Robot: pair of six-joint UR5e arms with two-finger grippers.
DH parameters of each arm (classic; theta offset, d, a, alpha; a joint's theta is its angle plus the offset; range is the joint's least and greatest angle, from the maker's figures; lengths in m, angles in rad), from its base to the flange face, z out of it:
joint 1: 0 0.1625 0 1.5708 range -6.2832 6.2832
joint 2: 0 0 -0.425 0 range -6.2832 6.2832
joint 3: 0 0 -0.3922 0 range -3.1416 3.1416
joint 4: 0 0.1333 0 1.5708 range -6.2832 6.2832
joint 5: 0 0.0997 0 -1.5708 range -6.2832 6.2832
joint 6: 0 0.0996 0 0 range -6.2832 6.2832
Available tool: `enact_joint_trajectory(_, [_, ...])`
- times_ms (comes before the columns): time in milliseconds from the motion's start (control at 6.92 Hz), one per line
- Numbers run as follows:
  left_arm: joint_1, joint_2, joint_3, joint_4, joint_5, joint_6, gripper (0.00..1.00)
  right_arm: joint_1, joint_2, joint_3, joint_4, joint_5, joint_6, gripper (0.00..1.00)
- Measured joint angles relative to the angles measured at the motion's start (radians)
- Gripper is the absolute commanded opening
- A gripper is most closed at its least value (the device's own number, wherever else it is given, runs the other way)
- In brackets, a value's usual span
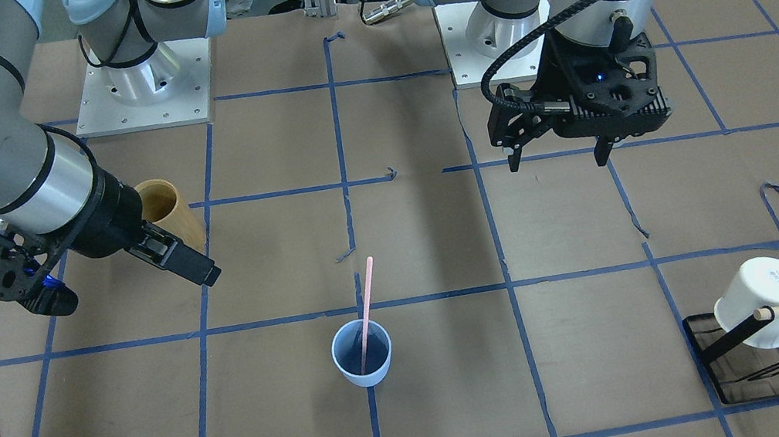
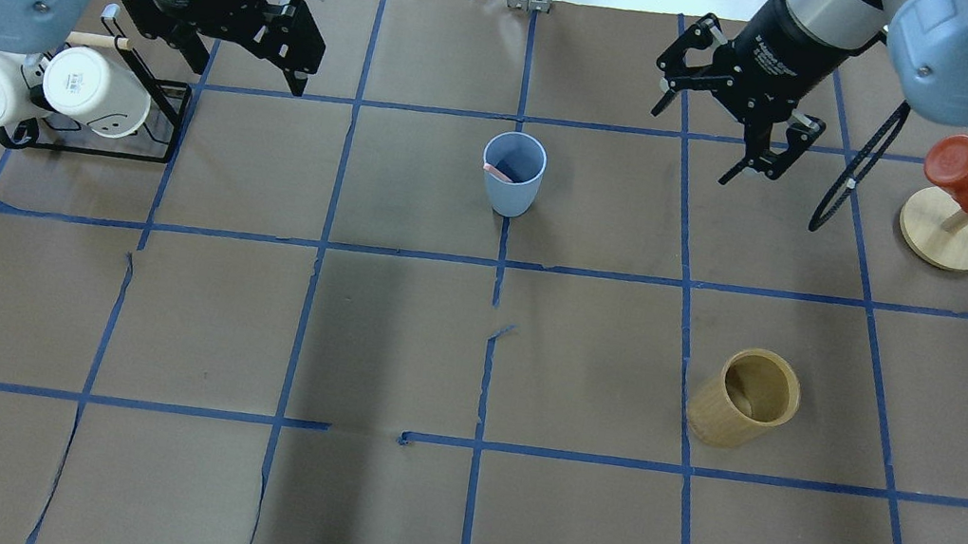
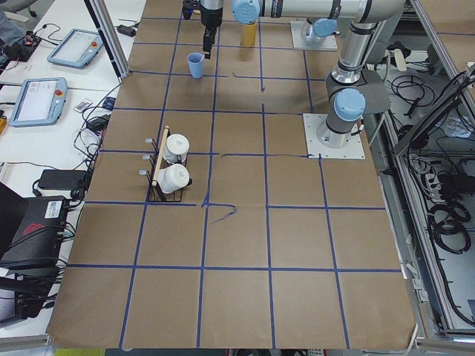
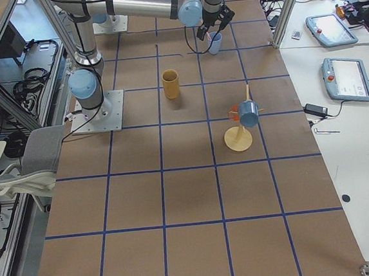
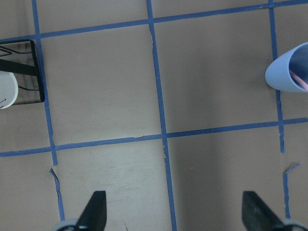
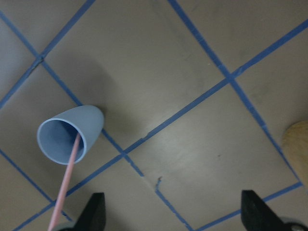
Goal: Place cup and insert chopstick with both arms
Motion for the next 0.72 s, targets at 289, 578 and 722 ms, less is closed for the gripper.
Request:
enact_joint_trajectory(289, [0.000,0.000,0.000,0.000,0.000,0.000,1.00,-0.002,-0.057,-0.001,0.080,-0.130,-0.050,1.00])
enact_joint_trajectory(578, [-0.001,0.002,-0.001,0.000,-0.001,0.000,1.00,-0.002,-0.108,0.009,0.108,-0.212,-0.200,1.00])
enact_joint_trajectory(722, [0.000,0.004,0.000,0.000,-0.001,0.000,1.00,-0.002,-0.116,0.014,0.113,-0.234,-0.268,1.00])
